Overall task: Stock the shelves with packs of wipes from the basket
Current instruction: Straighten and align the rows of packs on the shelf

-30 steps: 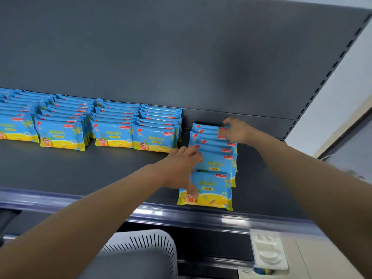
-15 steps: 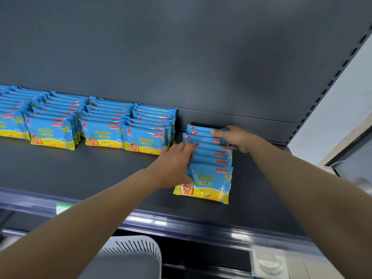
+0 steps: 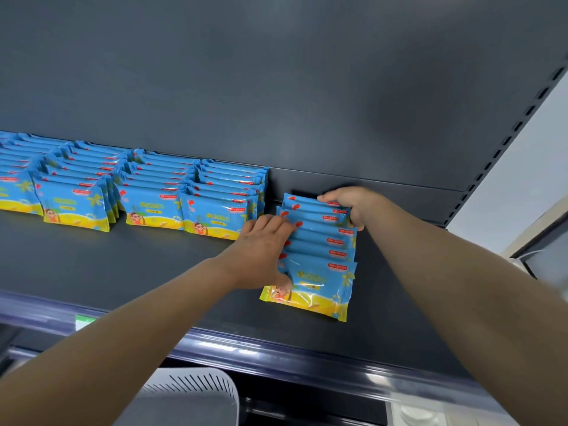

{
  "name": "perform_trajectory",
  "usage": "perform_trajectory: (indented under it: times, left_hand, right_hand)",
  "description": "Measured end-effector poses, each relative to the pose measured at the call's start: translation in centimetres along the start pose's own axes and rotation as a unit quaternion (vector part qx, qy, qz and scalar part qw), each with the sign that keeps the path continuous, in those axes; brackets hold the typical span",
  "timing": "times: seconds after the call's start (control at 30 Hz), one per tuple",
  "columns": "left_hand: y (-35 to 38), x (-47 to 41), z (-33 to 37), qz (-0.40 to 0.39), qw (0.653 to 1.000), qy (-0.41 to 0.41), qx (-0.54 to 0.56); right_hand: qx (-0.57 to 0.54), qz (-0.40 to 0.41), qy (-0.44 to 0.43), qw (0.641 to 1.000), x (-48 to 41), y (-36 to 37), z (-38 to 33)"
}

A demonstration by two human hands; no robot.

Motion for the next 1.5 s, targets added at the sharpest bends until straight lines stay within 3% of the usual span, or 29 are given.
perform_trajectory:
  times: [0.23,0.4,0.53,0.67,0.8,0.93,1.27,1.5]
  left_hand:
    - [0.0,-0.5,-0.2,0.016,0.999,0.014,-0.032]
    - [-0.1,-1.1,-0.3,0.053,0.996,0.011,-0.073]
    - [-0.1,-1.9,-0.4,0.110,0.988,-0.013,-0.105]
    - [-0.4,-3.3,-1.1,0.120,0.975,-0.061,-0.176]
    - [-0.5,-4.4,-1.2,0.117,0.970,-0.068,-0.201]
    - [0.1,-4.1,-1.6,0.106,0.979,-0.042,-0.167]
    - [0.1,-4.2,-2.3,0.063,0.967,-0.008,-0.246]
    - [-0.1,-4.5,-2.8,0.064,0.971,-0.017,-0.231]
  right_hand:
    - [0.009,-0.024,-0.010,1.000,0.4,-0.3,-0.5]
    - [-0.021,-0.107,-0.120,0.987,1.3,-1.0,-0.7]
    - [-0.066,-0.091,-0.205,0.972,1.3,-0.2,-1.3]
    - [-0.031,-0.038,-0.240,0.969,0.9,0.7,-1.6]
    - [-0.013,0.002,-0.235,0.972,0.9,1.0,-1.4]
    - [0.012,0.098,-0.219,0.971,1.4,1.3,-1.5]
    - [-0.007,0.102,-0.146,0.984,1.6,2.0,-1.3]
    - [-0.125,0.060,-0.126,0.982,2.1,1.7,-1.0]
Point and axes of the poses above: each hand's wrist, its own x-axis away from the middle knuckle, its own y-axis out of the palm, z = x × y, the point moved 2 cm from there along -x, towards the middle knuckle, and after that the axes turned 2 degrees about -z, right-handed, at the moved point
